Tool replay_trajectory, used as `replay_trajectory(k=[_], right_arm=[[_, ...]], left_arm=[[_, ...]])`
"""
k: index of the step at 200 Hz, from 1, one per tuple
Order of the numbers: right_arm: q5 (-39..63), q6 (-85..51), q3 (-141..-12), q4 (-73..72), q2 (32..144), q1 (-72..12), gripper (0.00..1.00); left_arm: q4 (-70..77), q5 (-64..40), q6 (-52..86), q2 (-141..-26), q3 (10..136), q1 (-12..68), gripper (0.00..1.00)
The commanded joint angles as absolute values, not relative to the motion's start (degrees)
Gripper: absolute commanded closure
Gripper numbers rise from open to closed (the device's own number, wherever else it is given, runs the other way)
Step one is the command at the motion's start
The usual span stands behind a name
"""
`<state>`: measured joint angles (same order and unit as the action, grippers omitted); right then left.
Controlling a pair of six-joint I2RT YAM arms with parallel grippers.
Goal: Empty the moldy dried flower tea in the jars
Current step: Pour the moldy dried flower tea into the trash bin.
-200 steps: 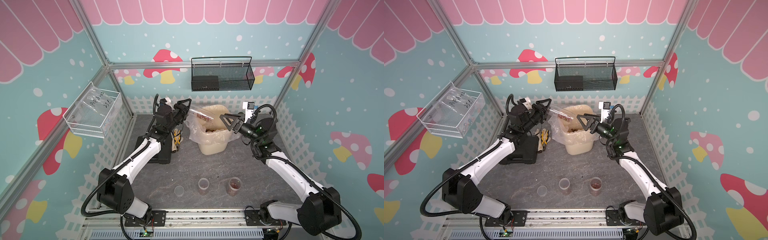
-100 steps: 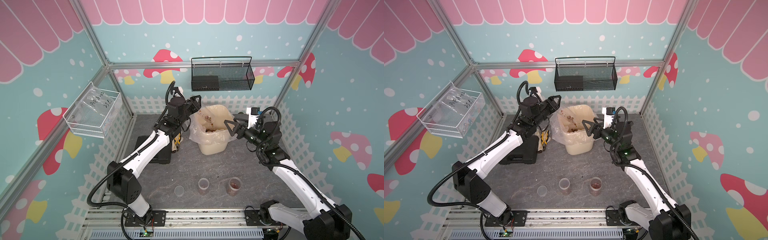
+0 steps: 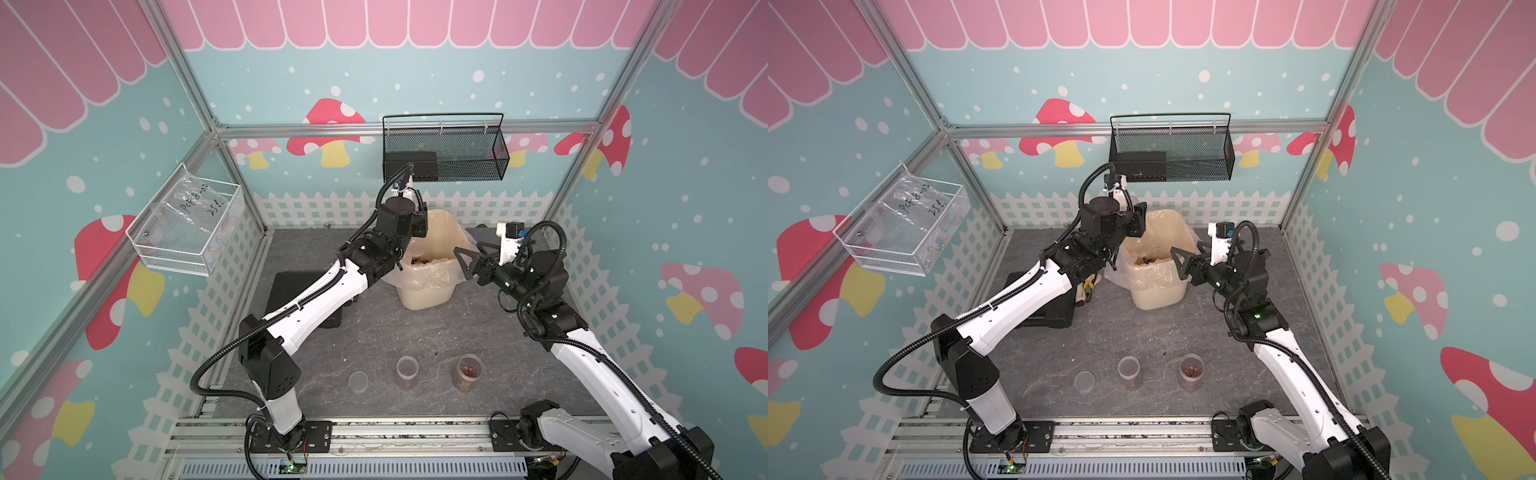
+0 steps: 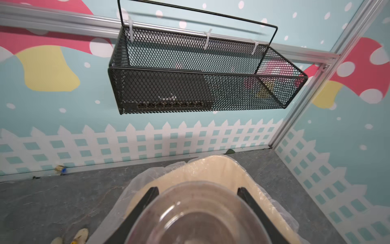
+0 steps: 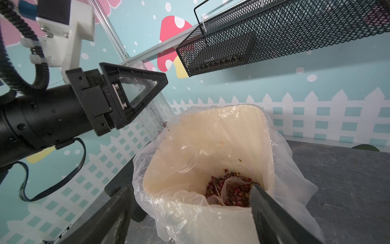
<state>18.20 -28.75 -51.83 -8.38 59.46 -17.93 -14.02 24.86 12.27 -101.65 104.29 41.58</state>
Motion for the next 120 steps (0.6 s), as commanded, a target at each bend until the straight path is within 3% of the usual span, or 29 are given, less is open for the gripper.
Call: replay_trajectory(k=[1,11,31,50,72,98,103,120], right_arm=[[17.57,-27.33,-51.27,-8.17,58.54,-17.74,0.12],[17.74,-27.33,-51.24,-8.18,58.54,-17.70,0.12],[18.01,-27.33,-51.24,-8.18,58.71,-17.66,0.12],[18.16,-27.27,-51.26,-8.24,58.80,-17.67,0.12],[18.02,-27.27,-51.15,-8.20,58.98,-17.67,0.12],[18.16,-27.38,-51.16,-8.26,59.15,-17.67,0.12],[18.14,-27.43,-51.15,-8.18,59.15,-17.67,0.12],[18.37,-27.51,-51.09,-8.17,59.02,-17.62,0.12]], left_arm=[[-18.40,22.96,17.00,-102.52,106.98,40.49,1.00],[-18.13,19.81,18.56,-102.18,106.59,39.29,1.00],[-18.62,26.56,12.20,-103.01,108.05,42.20,1.00],[-16.79,14.80,22.53,-101.15,105.00,37.71,1.00],[-15.01,29.69,6.88,-102.01,106.37,44.53,1.00],[-11.06,2.84,31.16,-99.99,101.68,34.98,1.00],[-12.02,5.12,28.44,-99.93,102.20,35.64,1.00],[-15.64,29.70,8.07,-101.89,106.85,44.18,1.00]])
